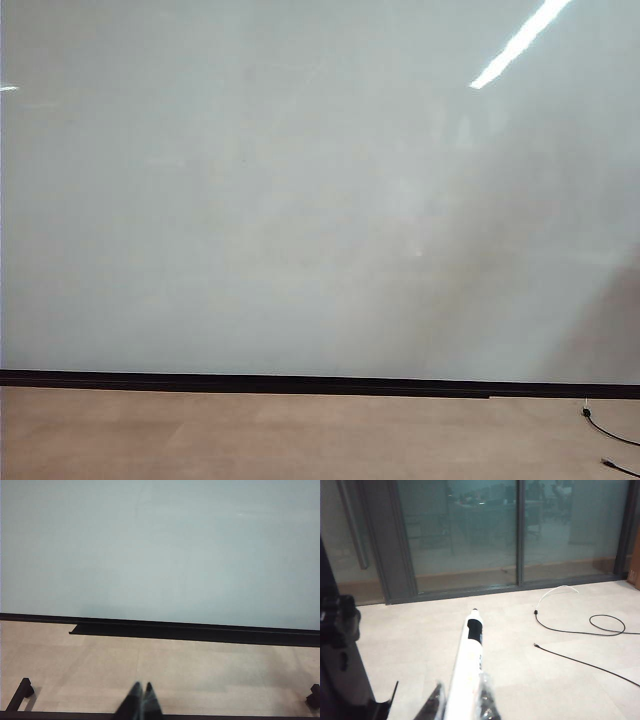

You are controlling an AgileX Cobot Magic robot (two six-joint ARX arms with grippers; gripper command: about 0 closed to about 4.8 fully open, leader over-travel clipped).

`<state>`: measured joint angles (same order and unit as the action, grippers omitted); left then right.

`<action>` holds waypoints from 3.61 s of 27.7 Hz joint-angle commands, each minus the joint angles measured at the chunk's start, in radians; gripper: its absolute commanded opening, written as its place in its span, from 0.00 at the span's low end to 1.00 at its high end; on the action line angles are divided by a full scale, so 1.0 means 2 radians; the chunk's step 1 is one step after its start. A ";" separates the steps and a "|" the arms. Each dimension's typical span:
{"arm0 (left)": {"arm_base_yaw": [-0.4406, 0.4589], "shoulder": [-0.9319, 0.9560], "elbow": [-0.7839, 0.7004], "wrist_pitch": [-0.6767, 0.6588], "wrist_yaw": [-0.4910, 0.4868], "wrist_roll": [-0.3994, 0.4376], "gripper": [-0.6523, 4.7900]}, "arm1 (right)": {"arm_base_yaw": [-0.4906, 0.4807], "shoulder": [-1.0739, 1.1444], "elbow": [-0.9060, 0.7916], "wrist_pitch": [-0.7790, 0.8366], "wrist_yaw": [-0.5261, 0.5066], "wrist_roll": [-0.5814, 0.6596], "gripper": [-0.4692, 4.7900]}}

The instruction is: Pick up the pen on the shelf to the right of the whiteboard and write the letter Z.

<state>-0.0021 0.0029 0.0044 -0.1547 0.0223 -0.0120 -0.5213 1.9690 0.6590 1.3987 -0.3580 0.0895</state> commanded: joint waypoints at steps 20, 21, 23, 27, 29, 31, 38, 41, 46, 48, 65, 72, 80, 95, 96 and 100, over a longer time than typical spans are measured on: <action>0.000 0.000 0.001 0.002 0.000 0.002 0.11 | 0.225 -0.487 -0.223 -0.276 0.318 -0.036 0.07; 0.000 0.000 0.001 0.003 0.000 0.002 0.11 | 0.246 -0.509 -0.223 -0.296 0.317 -0.037 0.07; 0.000 0.000 0.001 0.003 0.000 0.002 0.11 | 0.331 -0.569 -0.223 -0.329 0.290 -0.074 0.07; 0.000 0.000 0.001 0.003 0.000 0.002 0.11 | 0.420 -0.593 -0.222 -0.327 0.267 -0.086 0.07; 0.000 0.000 0.001 0.003 0.000 0.002 0.11 | 0.480 -0.583 -0.221 -0.302 0.269 -0.087 0.07; 0.000 0.000 0.001 0.003 0.000 0.002 0.11 | 0.518 -0.556 -0.210 -0.277 0.269 -0.089 0.07; 0.000 0.000 0.001 0.003 0.000 0.002 0.11 | 0.566 -0.451 -0.135 -0.258 0.257 -0.091 0.07; 0.000 0.000 0.001 0.003 0.000 0.002 0.11 | 0.574 -0.398 -0.102 -0.233 0.235 -0.094 0.07; 0.000 0.000 0.001 0.003 0.000 0.002 0.11 | 0.599 -0.324 -0.050 -0.199 0.228 -0.094 0.07; 0.000 0.000 0.001 0.003 0.000 0.002 0.11 | 0.612 -0.292 -0.019 -0.192 0.226 -0.094 0.07; 0.000 0.000 0.001 0.003 0.000 0.002 0.11 | 0.641 -0.199 0.116 -0.228 0.221 -0.094 0.07; 0.000 0.000 0.001 0.003 0.000 0.002 0.11 | 0.640 -0.199 0.128 -0.245 0.236 -0.094 0.07; 0.000 0.000 0.001 0.003 0.000 0.002 0.11 | 0.636 -0.199 0.128 -0.245 0.261 -0.094 0.07; 0.000 0.000 0.001 0.003 0.000 0.002 0.11 | 0.619 -0.199 0.128 -0.255 0.261 -0.094 0.07; 0.000 0.000 0.001 0.003 0.000 0.002 0.11 | 0.618 -0.199 0.128 -0.256 0.267 -0.094 0.07; 0.000 0.000 0.001 0.003 0.000 0.002 0.11 | 0.612 -0.200 0.127 -0.256 0.277 -0.094 0.07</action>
<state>-0.0021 0.0029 0.0044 -0.1543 0.0223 -0.0124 0.7135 1.5745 0.9089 0.8833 0.1524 -0.0978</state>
